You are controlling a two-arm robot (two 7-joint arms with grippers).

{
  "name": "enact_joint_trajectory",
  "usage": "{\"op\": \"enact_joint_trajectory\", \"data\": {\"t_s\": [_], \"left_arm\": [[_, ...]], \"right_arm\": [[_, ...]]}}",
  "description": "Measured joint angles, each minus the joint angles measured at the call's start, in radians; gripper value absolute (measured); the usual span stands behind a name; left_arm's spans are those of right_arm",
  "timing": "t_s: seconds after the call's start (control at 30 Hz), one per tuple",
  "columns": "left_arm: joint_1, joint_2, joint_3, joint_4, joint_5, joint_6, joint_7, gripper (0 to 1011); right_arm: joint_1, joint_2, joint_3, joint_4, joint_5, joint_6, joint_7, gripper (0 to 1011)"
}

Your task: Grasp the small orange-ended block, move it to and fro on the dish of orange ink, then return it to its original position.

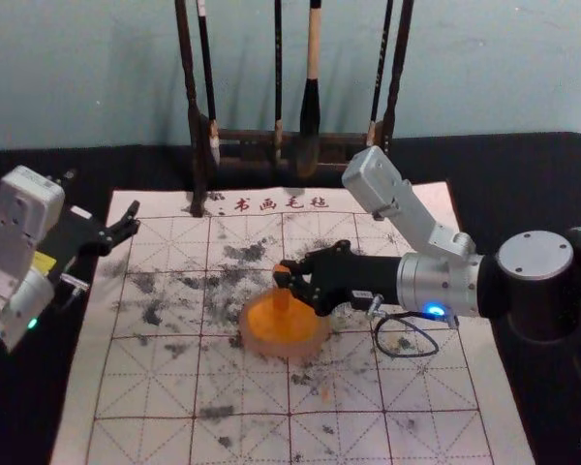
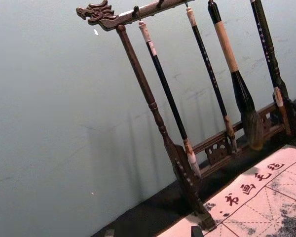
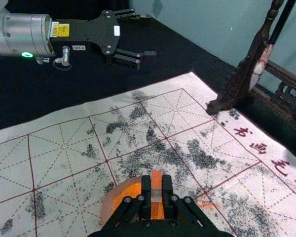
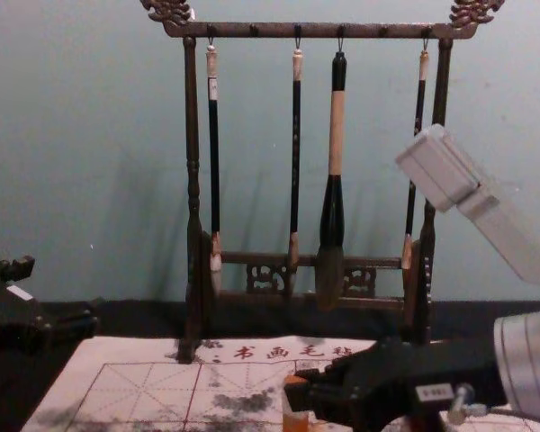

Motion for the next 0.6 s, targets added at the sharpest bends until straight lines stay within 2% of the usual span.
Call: {"op": "enact_joint_trajectory", "data": {"t_s": [0.6], "left_arm": [[0.000,0.000,0.000,0.000,0.000,0.000,0.000,1001]], "right_arm": [[-0.024,0.027,0.025,-0.020,0.004,-0.002,-0.004,126]]}}
